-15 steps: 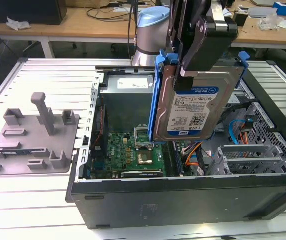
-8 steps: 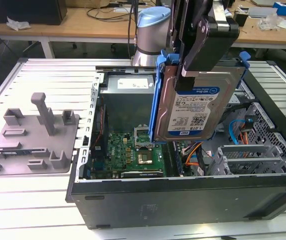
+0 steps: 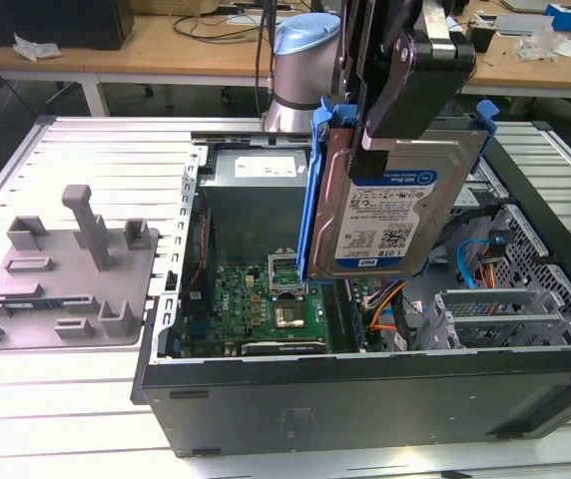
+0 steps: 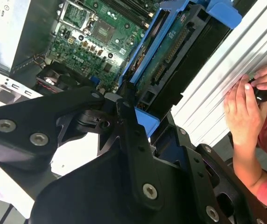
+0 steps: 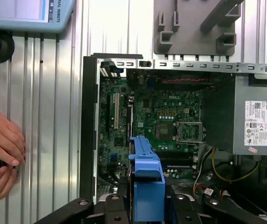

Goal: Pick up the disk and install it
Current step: 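Insert the disk into the insertion slot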

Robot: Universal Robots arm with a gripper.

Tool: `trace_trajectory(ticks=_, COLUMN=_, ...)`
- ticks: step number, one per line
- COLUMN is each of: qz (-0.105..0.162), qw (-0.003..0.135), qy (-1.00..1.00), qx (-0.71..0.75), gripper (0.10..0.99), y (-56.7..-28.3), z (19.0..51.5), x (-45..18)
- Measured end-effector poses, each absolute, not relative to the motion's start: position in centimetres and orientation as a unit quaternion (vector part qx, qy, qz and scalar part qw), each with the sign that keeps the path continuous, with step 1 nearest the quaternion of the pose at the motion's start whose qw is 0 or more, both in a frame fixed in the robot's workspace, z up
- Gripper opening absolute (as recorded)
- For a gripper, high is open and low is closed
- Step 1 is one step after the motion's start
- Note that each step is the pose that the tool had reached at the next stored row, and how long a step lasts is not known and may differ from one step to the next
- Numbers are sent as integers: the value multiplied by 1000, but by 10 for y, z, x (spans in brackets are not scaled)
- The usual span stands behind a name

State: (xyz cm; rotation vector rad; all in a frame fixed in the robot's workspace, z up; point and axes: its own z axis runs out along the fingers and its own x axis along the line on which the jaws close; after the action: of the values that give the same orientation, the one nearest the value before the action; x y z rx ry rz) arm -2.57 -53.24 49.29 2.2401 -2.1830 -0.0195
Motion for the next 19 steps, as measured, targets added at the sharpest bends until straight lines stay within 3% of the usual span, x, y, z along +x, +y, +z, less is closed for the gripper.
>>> trace_trajectory(ticks=19, qz=-6, qw=7, qy=-698, qx=716, gripper=369, y=-527, z=492, x=48)
